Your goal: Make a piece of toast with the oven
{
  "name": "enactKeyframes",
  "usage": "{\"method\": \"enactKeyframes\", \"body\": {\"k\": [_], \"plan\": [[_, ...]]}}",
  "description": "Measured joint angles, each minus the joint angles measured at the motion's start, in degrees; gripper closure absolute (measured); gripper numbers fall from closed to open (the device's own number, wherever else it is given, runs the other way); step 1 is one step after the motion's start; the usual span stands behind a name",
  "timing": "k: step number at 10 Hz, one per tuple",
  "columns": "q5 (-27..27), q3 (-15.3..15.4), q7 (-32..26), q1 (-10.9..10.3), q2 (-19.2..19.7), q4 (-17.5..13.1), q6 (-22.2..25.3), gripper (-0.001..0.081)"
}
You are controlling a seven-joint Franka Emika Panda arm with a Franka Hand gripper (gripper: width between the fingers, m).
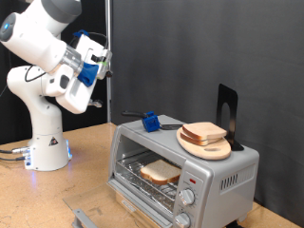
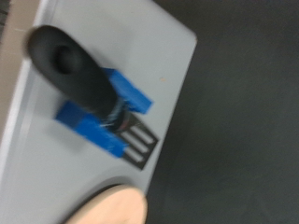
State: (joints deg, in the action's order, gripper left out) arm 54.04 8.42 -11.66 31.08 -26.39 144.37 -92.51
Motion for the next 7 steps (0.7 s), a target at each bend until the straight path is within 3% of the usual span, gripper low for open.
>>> {"method": "enactKeyframes", "body": {"k": [4, 5, 7], "plan": [[-2.7, 0.3, 1.3, 1.0, 1.3, 0.0, -2.9, 0.0124], [-2.7, -0.3, 0.6, 1.0, 1.4, -0.1, -1.0, 0.0124], [-3.3, -4.1, -3.3, 1.4, 3.9, -1.4, 6.9, 0.0124]]}}
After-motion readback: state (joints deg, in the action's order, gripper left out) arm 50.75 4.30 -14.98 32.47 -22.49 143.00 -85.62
